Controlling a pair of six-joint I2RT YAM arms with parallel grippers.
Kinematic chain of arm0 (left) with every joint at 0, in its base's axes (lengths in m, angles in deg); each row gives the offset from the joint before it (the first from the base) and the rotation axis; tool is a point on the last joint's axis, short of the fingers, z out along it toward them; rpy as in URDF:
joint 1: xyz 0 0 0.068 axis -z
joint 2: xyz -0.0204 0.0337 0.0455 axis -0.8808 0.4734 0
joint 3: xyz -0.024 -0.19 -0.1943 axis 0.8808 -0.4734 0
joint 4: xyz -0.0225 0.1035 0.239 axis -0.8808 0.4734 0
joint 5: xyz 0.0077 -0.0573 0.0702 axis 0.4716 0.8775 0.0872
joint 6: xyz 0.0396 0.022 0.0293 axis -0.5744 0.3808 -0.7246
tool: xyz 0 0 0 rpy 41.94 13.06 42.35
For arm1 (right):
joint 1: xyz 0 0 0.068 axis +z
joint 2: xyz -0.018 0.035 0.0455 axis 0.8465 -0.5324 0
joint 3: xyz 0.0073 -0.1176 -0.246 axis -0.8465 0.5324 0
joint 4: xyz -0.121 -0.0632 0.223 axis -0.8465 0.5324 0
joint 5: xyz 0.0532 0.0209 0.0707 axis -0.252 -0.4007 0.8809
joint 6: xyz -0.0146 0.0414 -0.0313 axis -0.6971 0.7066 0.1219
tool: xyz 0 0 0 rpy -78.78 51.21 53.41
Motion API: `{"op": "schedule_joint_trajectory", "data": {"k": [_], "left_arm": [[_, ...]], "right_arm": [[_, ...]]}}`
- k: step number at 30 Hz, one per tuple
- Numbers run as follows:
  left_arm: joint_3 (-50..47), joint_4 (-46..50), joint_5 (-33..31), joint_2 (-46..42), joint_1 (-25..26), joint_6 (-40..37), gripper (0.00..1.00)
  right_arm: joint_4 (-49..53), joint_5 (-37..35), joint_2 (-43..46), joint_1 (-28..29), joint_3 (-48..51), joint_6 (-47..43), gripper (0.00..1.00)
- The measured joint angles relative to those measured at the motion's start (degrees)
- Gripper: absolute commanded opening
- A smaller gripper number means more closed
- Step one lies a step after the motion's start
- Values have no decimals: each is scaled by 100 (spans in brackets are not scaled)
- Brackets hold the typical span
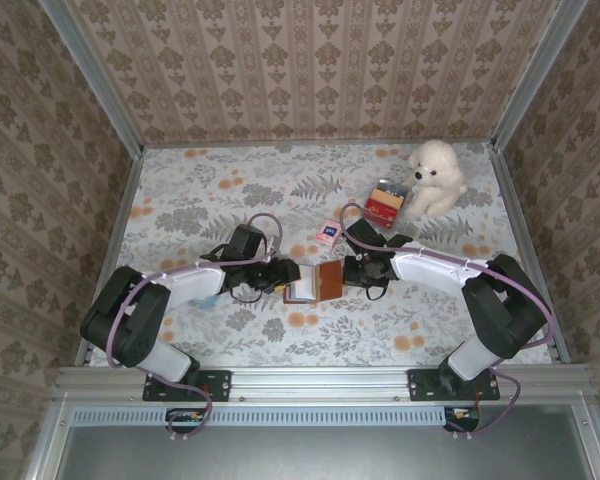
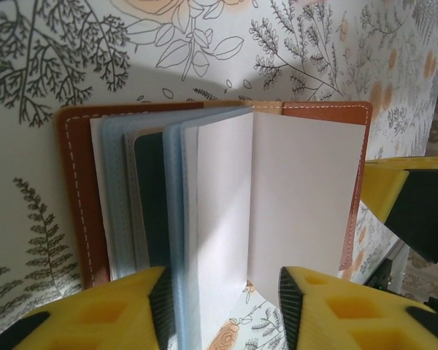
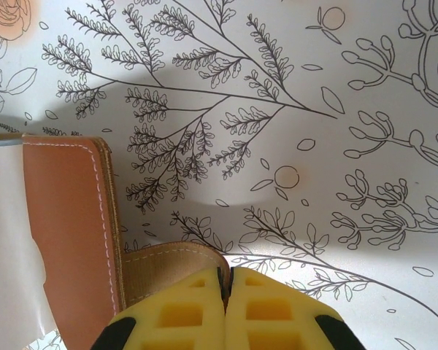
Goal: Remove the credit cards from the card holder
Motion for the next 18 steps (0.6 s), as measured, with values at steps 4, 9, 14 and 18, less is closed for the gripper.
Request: {"op": "schedule_joint_trajectory", "data": {"k": [4, 9, 14, 18], "left_arm": [[0, -76, 15, 0, 2, 2, 40], [0, -116, 33, 0, 2, 26, 30], [0, -446, 240, 0, 87, 133, 27], [33, -616, 372, 46, 299, 175, 28]], "right_arm": [[0, 15, -2, -11, 15, -2, 6], [0, 17, -31, -17, 33, -2, 6], [0, 17, -44, -22, 35, -2, 6], [-2, 20, -44, -22, 35, -2, 6]]}}
